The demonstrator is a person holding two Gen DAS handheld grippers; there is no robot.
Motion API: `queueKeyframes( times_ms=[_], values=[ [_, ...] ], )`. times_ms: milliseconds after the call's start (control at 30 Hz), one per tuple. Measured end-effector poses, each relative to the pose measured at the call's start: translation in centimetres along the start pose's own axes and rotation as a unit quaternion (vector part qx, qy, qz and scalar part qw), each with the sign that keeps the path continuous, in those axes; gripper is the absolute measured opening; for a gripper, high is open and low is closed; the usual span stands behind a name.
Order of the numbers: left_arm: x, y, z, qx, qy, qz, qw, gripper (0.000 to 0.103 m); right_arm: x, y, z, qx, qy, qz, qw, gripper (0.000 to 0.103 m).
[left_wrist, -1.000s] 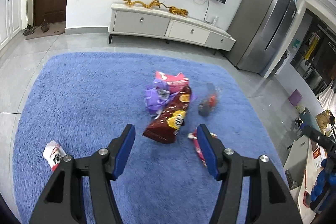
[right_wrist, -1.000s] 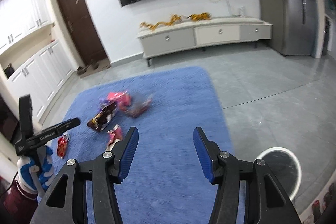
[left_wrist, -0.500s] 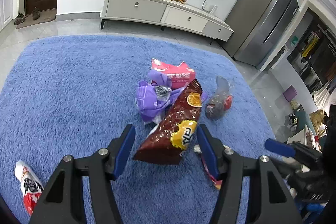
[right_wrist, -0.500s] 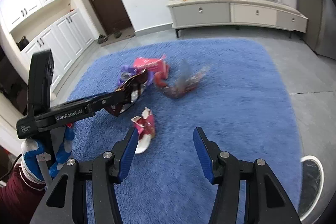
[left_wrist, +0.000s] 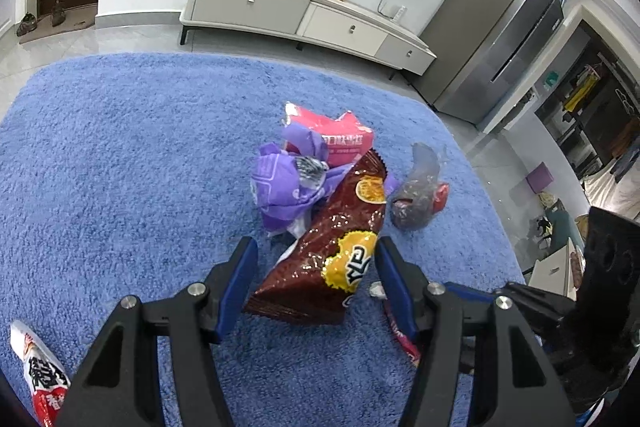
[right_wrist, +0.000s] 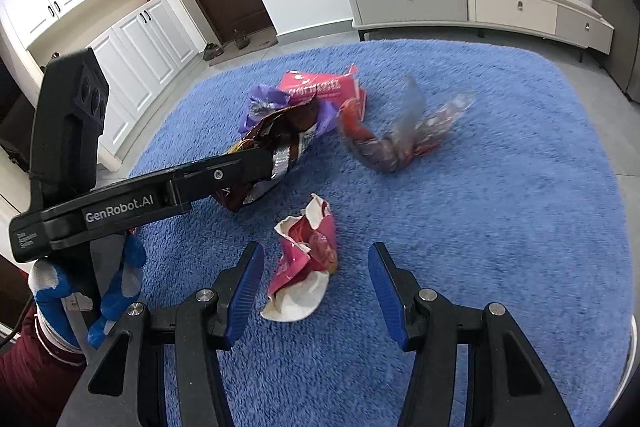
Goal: Collect trash
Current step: 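Grasp the brown chip bag with the left tool while the right tool grasps the pink-white wrapper, then carry both items to the trash bin and open both tools to release them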
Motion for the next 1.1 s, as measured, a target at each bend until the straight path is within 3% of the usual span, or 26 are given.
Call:
queueKeyframes(
  times_ms=[133,233,367,467,633,833,1100],
  values=[
    [-0.2,0.8,0.5,0.001,0.003,-0.008,1.0,0.059,0.2,1.0,-0.1,-0.006,0.004,-0.002,1.0,0.051],
    [-0.2,1.4,0.9,0.0,0.005,-0.014,0.9999,0.059,0.5,1.0,0.0,-0.011,0.003,0.001,1.0,0.031],
    [0.0,1.4,1.1,0.001,0.004,-0.012,0.9999,0.059,1.1,0.2,0.5,-0.019,0.004,0.007,1.0,0.027],
    [0.5,1.3,1.5,0.002,0.011,-0.011,0.9999,0.058,1.9,-1.1,0.8,-0.025,0.009,0.014,1.0,0.025],
    [1.8,0.4,3.0,0.008,0.035,-0.009,0.9993,0.036,3.3,-3.1,1.4,-0.023,0.012,0.021,0.999,0.025],
    [3.8,-2.2,4.9,0.011,0.058,0.01,0.9982,0.028,5.4,-6.8,2.6,-0.014,0.026,0.035,0.999,0.024],
    [6.6,-7.3,9.4,0.006,0.107,0.038,0.9935,0.027,7.5,-12.3,4.0,0.006,0.05,0.068,0.996,0.024]
  ],
)
Point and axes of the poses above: each gripper's, at about its wrist camera, not at the fingertips, and y roughly the way its jaws point, z to its right, x to its underside, the point moved 1 cm from there along y, roughly the way its jaws point, and after that the axes turned 7 degrees about z, right-handed, at the moved point
